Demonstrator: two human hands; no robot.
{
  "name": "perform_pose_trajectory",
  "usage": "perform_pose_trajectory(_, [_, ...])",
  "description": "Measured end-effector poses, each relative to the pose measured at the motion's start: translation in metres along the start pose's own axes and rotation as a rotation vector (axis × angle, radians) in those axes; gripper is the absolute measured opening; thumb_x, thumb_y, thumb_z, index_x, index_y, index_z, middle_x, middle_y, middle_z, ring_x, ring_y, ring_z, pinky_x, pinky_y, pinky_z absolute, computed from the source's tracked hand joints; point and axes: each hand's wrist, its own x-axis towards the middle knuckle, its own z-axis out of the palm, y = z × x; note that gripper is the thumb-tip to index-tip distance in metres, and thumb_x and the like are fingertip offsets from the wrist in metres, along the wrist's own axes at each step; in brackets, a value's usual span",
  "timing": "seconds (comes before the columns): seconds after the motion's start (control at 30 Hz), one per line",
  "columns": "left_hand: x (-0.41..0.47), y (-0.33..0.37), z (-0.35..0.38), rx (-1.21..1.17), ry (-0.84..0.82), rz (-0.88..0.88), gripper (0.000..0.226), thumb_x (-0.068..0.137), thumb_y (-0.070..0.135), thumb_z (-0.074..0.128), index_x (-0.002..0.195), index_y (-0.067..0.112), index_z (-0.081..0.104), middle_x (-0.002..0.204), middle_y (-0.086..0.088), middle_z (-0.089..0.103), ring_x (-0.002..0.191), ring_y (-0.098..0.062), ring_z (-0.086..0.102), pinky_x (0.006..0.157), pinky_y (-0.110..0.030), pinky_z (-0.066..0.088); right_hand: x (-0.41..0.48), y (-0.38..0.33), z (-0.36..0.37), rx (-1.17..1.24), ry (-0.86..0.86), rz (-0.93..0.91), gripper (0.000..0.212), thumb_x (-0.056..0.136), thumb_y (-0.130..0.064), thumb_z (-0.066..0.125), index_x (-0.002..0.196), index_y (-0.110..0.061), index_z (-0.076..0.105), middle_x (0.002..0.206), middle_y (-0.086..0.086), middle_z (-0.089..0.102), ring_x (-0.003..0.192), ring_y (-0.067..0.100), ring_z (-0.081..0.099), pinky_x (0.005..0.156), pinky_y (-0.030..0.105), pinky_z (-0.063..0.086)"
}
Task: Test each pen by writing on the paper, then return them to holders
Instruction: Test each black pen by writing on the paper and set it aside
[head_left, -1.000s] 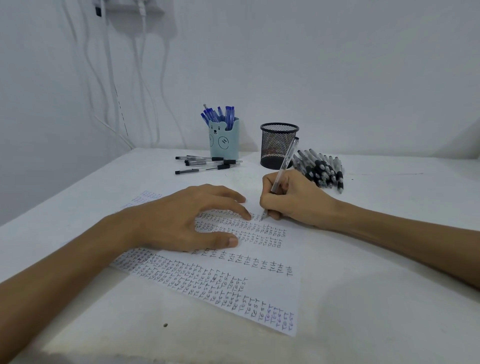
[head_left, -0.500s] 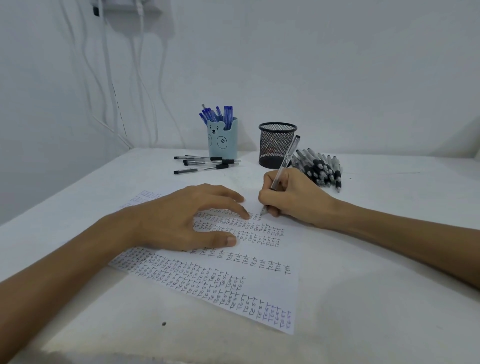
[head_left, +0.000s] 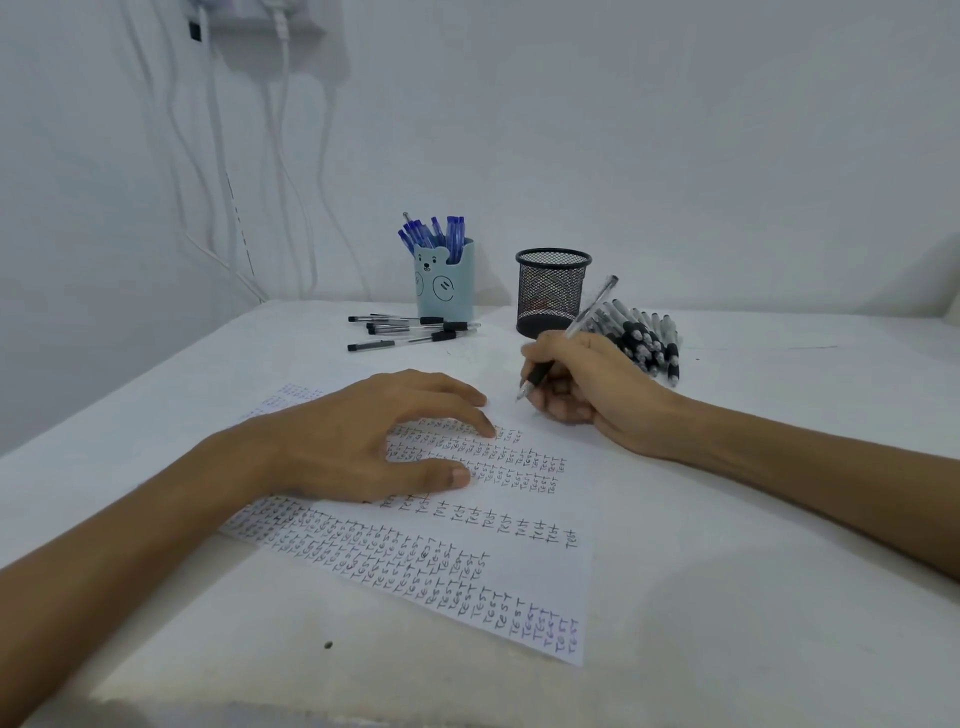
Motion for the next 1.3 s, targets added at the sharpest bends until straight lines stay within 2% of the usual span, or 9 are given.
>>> perform_pose_trajectory(0.1, [0.001, -0.002, 0.001, -0.005, 0.014, -0.028, 0.042, 0.097, 0.065, 0.052, 0.137, 0.053, 0.053, 0.152, 0.036, 0.039, 0.143, 0.011, 0.034, 0.121, -0.03, 0.03, 0.001, 0.003, -0.003, 0.027, -0.04, -0.028, 0.032, 0.103, -0.03, 0.058, 0.077, -0.012, 0.067, 0.074, 0.006, 0.064, 0.052, 0.011, 0.051, 0.047, 0.019, 0.035])
perform_pose_trajectory(0.2, [0.002, -0.007, 0.002, 0.027, 0.045, -0.041, 0.043, 0.099, 0.068, 0.043, 0.137, 0.05, 0.054, 0.15, 0.035, 0.042, 0.14, 0.01, 0.037, 0.119, -0.03, 0.033, 0.0, 0.004, -0.006, -0.02, -0.053, -0.057, 0.014, 0.097, -0.023, 0.067, 0.104, -0.011, 0.063, 0.076, 0.005, 0.066, 0.05, 0.013, 0.05, 0.041, 0.018, 0.035])
perform_pose_trajectory(0.27, [0.002, -0.011, 0.002, 0.044, 0.063, -0.047, 0.044, 0.101, 0.07, 0.038, 0.136, 0.048, 0.054, 0.149, 0.034, 0.043, 0.139, 0.01, 0.039, 0.118, -0.031, 0.035, 0.0, 0.003, -0.005, 0.028, -0.03, -0.049, 0.031, 0.095, -0.024, 0.07, 0.116, -0.009, 0.052, 0.078, 0.01, 0.068, 0.05, 0.016, 0.053, 0.041, 0.021, 0.038])
perform_pose_trajectory(0.47, [0.002, -0.015, 0.002, 0.038, 0.065, -0.057, 0.042, 0.101, 0.068, 0.04, 0.136, 0.048, 0.054, 0.147, 0.034, 0.045, 0.139, 0.01, 0.039, 0.117, -0.027, 0.034, 0.0, -0.008, -0.006, 0.293, 0.056, 0.122, 0.042, 0.107, -0.047, 0.04, 0.102, -0.01, 0.06, 0.073, 0.016, 0.067, 0.051, 0.025, 0.063, 0.041, 0.024, 0.05])
perform_pose_trajectory(0.67, [0.001, -0.015, 0.001, 0.025, 0.051, -0.059, 0.038, 0.101, 0.061, 0.047, 0.136, 0.047, 0.055, 0.148, 0.034, 0.044, 0.139, 0.011, 0.038, 0.117, -0.024, 0.031, 0.001, -0.004, -0.007, 0.27, 0.076, 0.058, 0.03, 0.1, -0.038, 0.06, 0.097, -0.009, 0.069, 0.067, 0.007, 0.064, 0.049, 0.015, 0.06, 0.038, 0.016, 0.046])
perform_pose_trajectory(0.77, [0.001, -0.017, 0.001, 0.027, 0.047, -0.061, 0.039, 0.1, 0.062, 0.048, 0.136, 0.049, 0.054, 0.148, 0.036, 0.043, 0.14, 0.012, 0.036, 0.116, -0.023, 0.03, 0.004, -0.011, -0.01, -0.032, 0.096, 0.031, 0.037, 0.099, -0.039, 0.062, 0.092, -0.003, 0.069, 0.062, 0.006, 0.063, 0.041, 0.011, 0.05, 0.038, 0.016, 0.039])
perform_pose_trajectory(0.93, [0.001, -0.018, 0.0, 0.016, 0.041, -0.057, 0.039, 0.1, 0.063, 0.048, 0.136, 0.05, 0.054, 0.149, 0.036, 0.043, 0.14, 0.012, 0.037, 0.117, -0.024, 0.03, 0.016, -0.04, -0.026, -0.858, -0.032, 0.051, 0.055, 0.1, -0.035, 0.062, 0.054, -0.006, 0.056, 0.037, -0.004, 0.054, 0.027, 0.006, 0.041, 0.034, 0.013, 0.033])
perform_pose_trajectory(1.13, [0.0, -0.019, 0.0, 0.005, 0.041, -0.067, 0.043, 0.098, 0.07, 0.047, 0.136, 0.052, 0.052, 0.149, 0.038, 0.041, 0.141, 0.012, 0.036, 0.12, -0.031, 0.031, 0.04, -0.035, -0.029, -1.213, -0.001, 0.03, 0.039, 0.091, -0.03, 0.071, 0.086, 0.008, 0.065, 0.056, 0.006, 0.067, 0.04, 0.016, 0.051, 0.038, 0.018, 0.037])
perform_pose_trajectory(1.3, [0.0, -0.019, 0.0, -0.013, 0.044, -0.052, 0.051, 0.092, 0.076, 0.045, 0.136, 0.051, 0.053, 0.15, 0.036, 0.043, 0.141, 0.01, 0.038, 0.121, -0.036, 0.034, 0.054, -0.04, -0.029, -1.485, 0.053, 0.01, 0.034, 0.085, -0.039, 0.076, 0.076, -0.012, 0.057, 0.063, -0.003, 0.06, 0.062, 0.017, 0.057, 0.052, 0.026, 0.037])
